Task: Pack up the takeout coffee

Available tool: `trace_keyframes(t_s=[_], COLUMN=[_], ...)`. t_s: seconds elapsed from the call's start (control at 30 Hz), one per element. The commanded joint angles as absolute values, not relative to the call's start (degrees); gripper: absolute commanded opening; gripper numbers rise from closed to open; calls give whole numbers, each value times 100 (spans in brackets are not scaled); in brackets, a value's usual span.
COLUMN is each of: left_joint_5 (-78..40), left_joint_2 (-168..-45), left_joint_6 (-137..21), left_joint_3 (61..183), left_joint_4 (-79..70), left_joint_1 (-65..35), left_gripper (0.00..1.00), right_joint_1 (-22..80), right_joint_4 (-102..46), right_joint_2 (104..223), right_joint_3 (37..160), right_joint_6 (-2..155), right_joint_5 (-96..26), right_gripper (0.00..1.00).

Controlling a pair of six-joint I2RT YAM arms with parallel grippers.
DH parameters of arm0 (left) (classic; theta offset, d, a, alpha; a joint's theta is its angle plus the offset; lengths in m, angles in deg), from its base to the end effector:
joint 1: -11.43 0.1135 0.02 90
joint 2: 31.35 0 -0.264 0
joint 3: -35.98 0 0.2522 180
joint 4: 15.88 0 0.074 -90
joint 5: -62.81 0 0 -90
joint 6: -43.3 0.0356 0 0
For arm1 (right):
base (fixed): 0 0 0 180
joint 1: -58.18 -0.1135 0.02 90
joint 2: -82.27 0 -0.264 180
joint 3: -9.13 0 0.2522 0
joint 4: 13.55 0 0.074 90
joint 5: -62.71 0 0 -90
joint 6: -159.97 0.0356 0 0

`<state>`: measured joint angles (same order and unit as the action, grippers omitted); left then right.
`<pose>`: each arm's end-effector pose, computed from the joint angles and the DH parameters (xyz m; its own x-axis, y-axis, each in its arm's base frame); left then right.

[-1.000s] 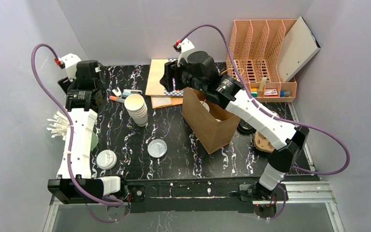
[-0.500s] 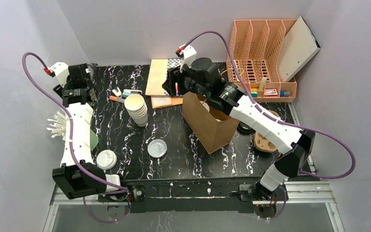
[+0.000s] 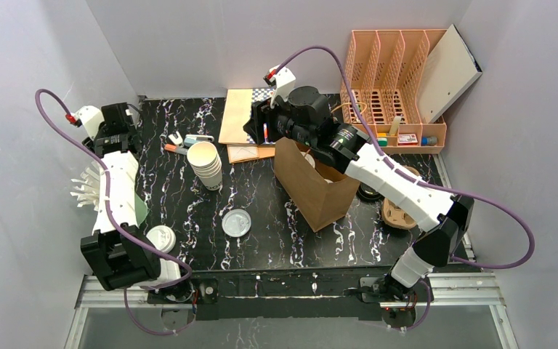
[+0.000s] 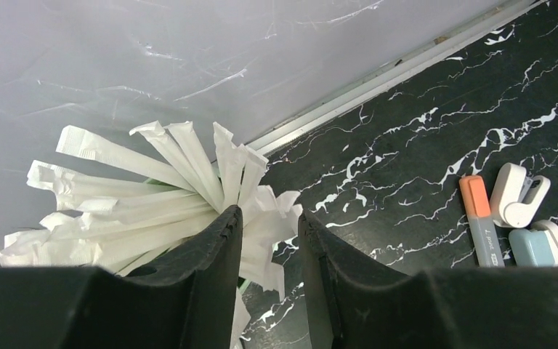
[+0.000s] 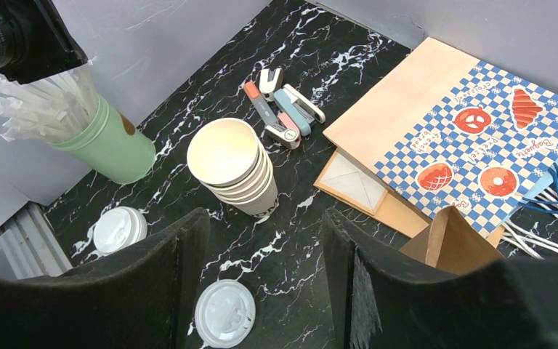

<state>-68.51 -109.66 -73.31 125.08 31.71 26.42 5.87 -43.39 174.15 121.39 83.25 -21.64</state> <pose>0.2788 0.0990 0.3589 -0.2016 -0.4022 -0.8931 -0.8895 0.4570 -0.0050 0.2308 0.2930 0.4472 -0.2651 0.0308 -0.9637 -0.6856 0.6968 0.2108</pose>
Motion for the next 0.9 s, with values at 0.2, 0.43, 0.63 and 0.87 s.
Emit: trace_keyframes(t_s=[0.2, 0.43, 0.63, 0.87], left_joint_5=[-6846, -6905, -6912, -6806], left_joint_2=[-11158, -10832, -10477, -10365], left_joint_6=[-7368, -7284, -7173, -7003], left_joint_3=[12459, 12622, 13194, 14021], left_joint_4=[2928, 2989, 3239, 3586], left_joint_1=[2809, 2813, 2813, 2813], left_gripper=[22, 0, 0, 0], right_joint_1=[549, 547, 533, 510], right_joint_4=[-4007, -3979, -3979, -3932], right_joint_2=[17356, 17316, 17342, 17396], right_joint_3=[12258, 12178, 12205, 12215], right_joint_6=[8218, 8218, 8237, 8159], right_joint_5=[-2084, -2017, -2087, -2233], right_gripper=[66, 66, 66, 66])
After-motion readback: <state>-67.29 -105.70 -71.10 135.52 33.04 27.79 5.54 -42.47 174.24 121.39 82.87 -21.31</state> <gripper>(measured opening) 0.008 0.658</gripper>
